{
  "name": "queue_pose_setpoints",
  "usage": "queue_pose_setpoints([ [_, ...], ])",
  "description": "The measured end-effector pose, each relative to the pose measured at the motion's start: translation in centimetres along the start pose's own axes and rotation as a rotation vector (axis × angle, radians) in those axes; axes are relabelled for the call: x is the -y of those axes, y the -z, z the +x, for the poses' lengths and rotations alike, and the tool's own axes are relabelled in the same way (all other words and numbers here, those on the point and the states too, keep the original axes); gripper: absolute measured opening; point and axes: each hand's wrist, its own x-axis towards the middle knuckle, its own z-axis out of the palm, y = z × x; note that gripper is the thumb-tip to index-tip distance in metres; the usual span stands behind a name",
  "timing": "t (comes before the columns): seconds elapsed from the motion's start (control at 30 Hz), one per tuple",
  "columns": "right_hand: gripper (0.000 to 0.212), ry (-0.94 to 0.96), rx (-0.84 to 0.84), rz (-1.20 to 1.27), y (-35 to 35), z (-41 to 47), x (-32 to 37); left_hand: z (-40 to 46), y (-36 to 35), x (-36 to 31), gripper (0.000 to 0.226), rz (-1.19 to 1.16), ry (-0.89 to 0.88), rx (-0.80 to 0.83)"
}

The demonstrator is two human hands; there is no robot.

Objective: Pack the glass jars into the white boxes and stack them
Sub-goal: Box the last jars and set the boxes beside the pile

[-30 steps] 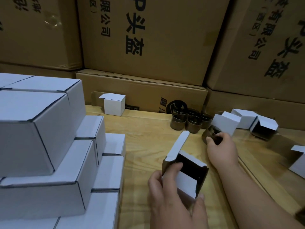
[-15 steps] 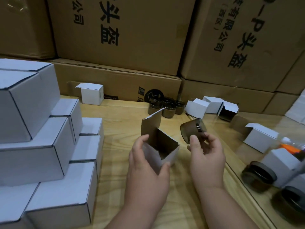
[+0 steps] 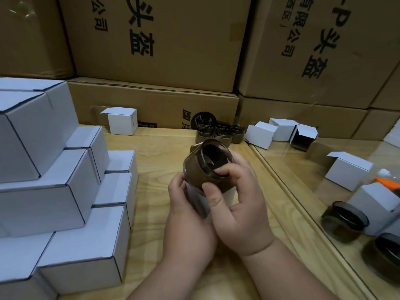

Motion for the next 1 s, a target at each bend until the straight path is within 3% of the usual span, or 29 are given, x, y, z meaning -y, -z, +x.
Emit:
queue_pose_setpoints([
  [0.37,0.026,-0.197,-0.100,-0.087,1.5,-0.3,-3.0,0.0,-0.4,0.7,0.087,0.010,0.040,-0.021],
  [0.63,0.018,-0.086,0.059,-0.230,1.4,-0.2,-3.0,0.0,-0.4,0.5,0.079,0.011,0.050,-0.030],
  [0.83,0.019,-0.161,0.132,-0.236,1.5,-0.1,-2.7,-0.1,-0.2,-0.1,0.081,-0.002,0.066,-0.028],
  [1.0,0.033,-0.226,0.240,-0.338,1.3,-0.2,-2.9,-0.1,-0.1,-0.7,0.086,-0.049,0.095,0.007],
])
